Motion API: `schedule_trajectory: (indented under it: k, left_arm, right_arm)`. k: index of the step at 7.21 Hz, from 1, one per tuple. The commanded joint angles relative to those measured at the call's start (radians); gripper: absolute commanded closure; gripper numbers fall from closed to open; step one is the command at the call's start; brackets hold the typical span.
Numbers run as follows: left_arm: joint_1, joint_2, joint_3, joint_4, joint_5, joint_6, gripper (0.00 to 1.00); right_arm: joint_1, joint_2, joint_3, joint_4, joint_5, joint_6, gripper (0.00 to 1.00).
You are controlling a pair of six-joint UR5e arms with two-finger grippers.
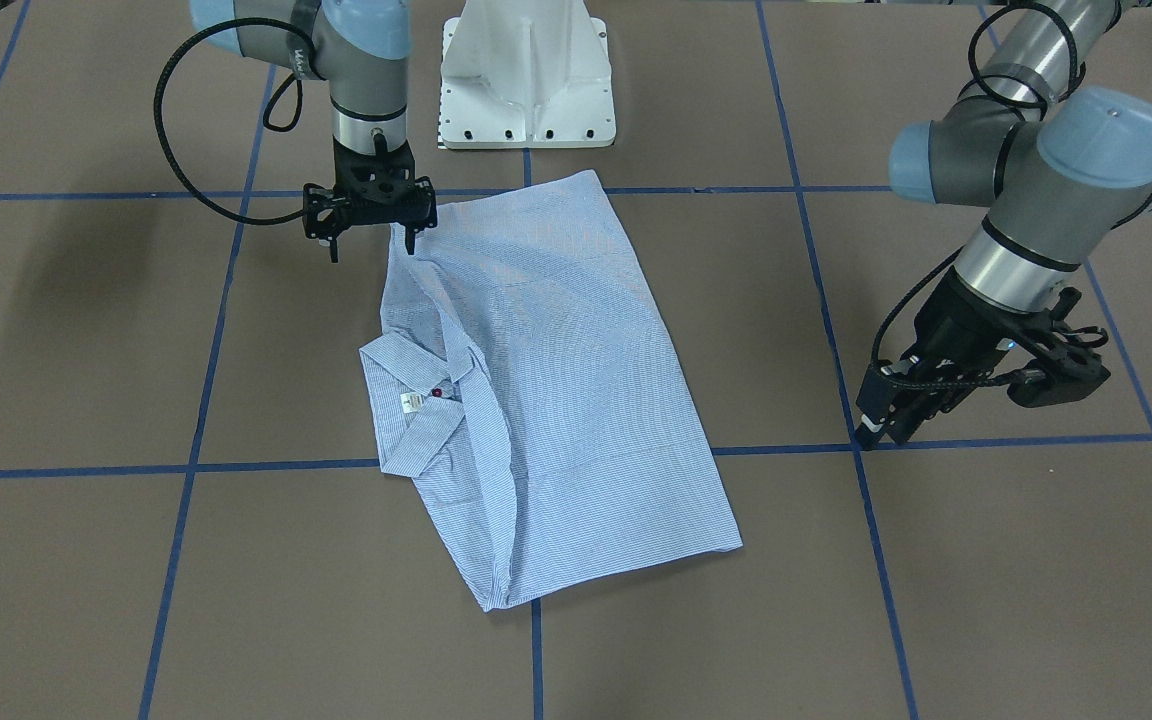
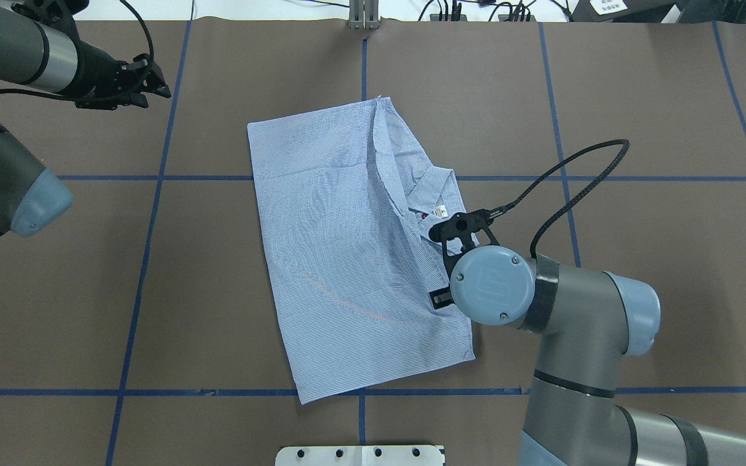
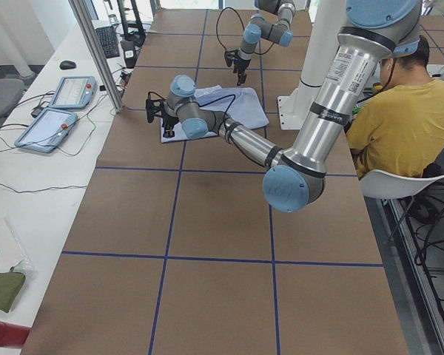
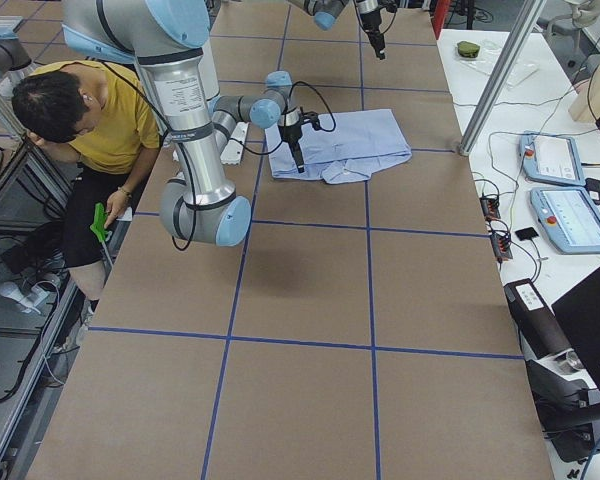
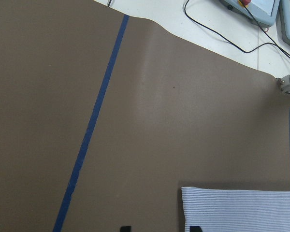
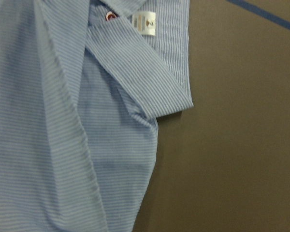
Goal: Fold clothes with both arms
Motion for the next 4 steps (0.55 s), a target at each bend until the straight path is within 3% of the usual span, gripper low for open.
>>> schedule_trajectory:
  k: [1, 2, 4]
  left_arm:
    - [-0.004, 0.005, -0.017, 0.004, -0.003, 0.001, 0.50]
    - [-0.002, 0.005, -0.028, 0.007, -0.003, -0.004, 0.50]
    - [-0.004, 0.006, -0.031, 0.007, -0.003, -0.007, 0.50]
  right_arm:
    - [0.042, 0.167, -0.185, 0.034, -0.002, -0.001, 0.00]
    - [0.042, 0.211, -0.307, 0.133, -0.002, 0.002, 0.00]
    - [0.112, 0.207, -0.376, 0.191, 0.021, -0.031, 0.00]
